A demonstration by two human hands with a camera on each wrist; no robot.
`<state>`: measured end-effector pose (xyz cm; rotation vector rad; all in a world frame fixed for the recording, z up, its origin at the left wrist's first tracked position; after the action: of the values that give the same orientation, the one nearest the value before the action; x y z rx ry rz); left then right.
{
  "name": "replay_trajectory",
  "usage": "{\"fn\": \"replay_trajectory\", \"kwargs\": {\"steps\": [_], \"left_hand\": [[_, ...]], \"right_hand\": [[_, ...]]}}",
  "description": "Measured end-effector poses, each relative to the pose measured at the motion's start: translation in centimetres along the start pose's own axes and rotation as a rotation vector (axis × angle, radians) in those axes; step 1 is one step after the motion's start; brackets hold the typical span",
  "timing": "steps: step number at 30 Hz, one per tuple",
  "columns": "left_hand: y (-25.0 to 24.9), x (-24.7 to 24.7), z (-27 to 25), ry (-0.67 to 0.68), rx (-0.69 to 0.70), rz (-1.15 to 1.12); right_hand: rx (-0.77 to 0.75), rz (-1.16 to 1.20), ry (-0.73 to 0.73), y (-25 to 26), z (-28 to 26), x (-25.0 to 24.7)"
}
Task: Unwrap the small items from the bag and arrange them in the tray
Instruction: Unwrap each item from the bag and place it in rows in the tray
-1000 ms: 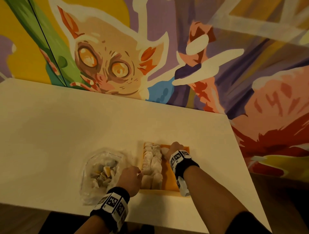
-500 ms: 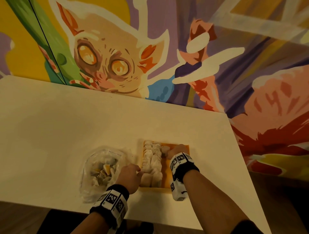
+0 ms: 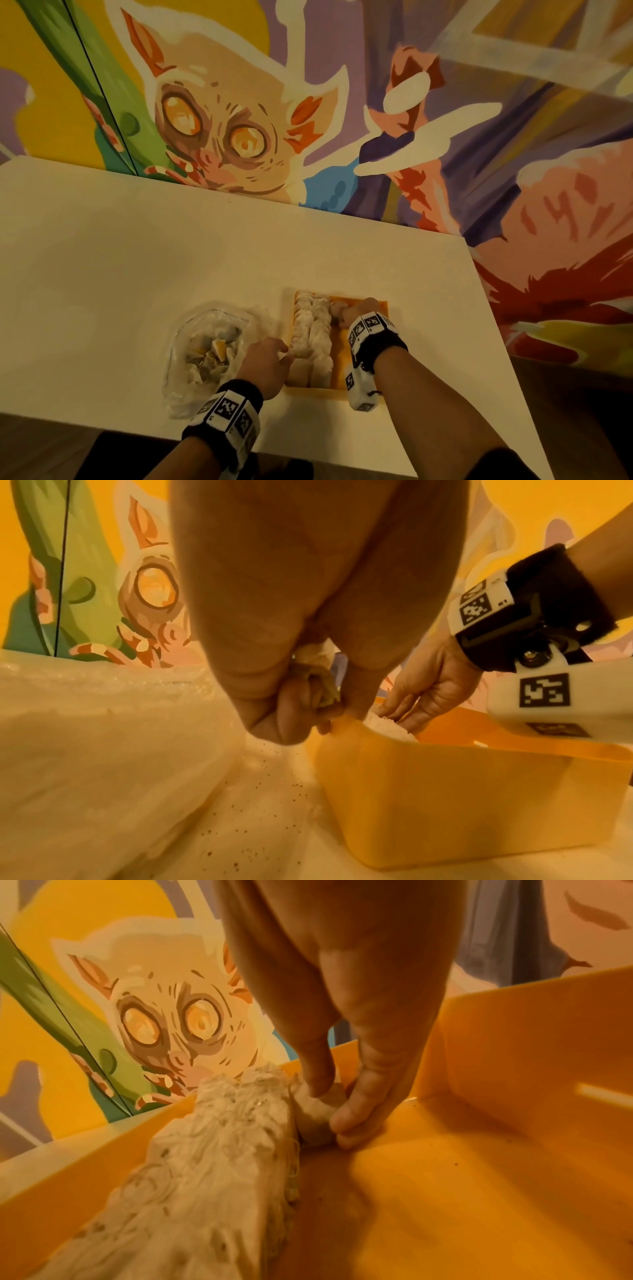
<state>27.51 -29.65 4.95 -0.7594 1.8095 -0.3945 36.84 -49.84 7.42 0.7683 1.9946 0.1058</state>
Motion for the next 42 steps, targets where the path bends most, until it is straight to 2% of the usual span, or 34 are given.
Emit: {"fn": "replay_trajectory", "kwargs": {"steps": [5, 7, 10, 11, 13, 17, 21, 26, 30, 32, 35, 37, 39, 42], "left_hand": [[-0.6, -1.9, -0.5, -0.071, 0.003, -0.169], [-0.6, -2.4, -0.8, -0.068, -0.032, -0.435], [-0.8, -2.1, -1.8, 0.046, -0.182, -1.016], [-0.9, -2.1, -2.2, 0.077, -0.222, -1.126], [-1.2, -2.6, -2.9, 0.111, -0.246, -1.26], [-2.7, -3.8, -4.4, 0.144, -0.2, -1.362], [-3.3, -4.1, -5.2, 0.169, -0.179, -1.318], [-4.1, -4.1, -6.3, 0.257, -0.164, -1.224], [-5.4, -4.9, -7.1, 0.287, -0.002, -1.209], [-5.2, -5.3, -6.7, 0.224, 0.088, -1.081], [-4.8, -7.2, -6.3, -0.006, 0.22, -0.835], [-4.5, -8.4, -6.0, -0.15, 0.252, -0.719], [-4.9, -9.2, -5.9, -0.228, 0.289, -0.628], [-5.8, -9.7, -6.1, -0.265, 0.35, -0.5]], "right_hand": [[0.035, 0.163, -0.033, -0.7, -1.0, -1.1], [0.0, 0.249, -0.105, -0.4, -2.0, -2.2], [-0.195, 0.428, -0.282, 0.8, -3.3, -3.8], [-0.292, 0.483, -0.274, 1.6, -4.1, -3.7], [-0.473, 0.525, -0.166, 3.3, -6.0, -2.4], [-0.634, 0.4, 0.041, 5.2, -10.6, 0.6], [-0.747, 0.305, 0.036, 5.7, -13.7, 1.9], [-0.691, 0.381, 0.009, 4.9, -13.3, 2.1], [-0.66, 0.473, 0.002, 4.1, -12.9, 2.0], [-0.635, 0.522, 0.002, 3.5, -12.5, 2.0], [-0.62, 0.617, 0.011, 2.9, -12.3, 1.6], [-0.614, 0.666, 0.023, 2.8, -12.5, 1.3], [-0.627, 0.681, 0.033, 2.8, -12.6, 1.2], [-0.658, 0.709, 0.057, 3.2, -12.8, 1.1]]}}
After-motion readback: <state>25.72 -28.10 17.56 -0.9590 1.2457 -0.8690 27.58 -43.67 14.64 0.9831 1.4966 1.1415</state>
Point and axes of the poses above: each hand's wrist, its own z-axis towards the middle knuckle, its own x-axis out of the palm, y = z × x, the point moved 9 cm from there along z, towards the middle knuckle, and after that the axes turned 1 degree about x, right-handed, at the moved point
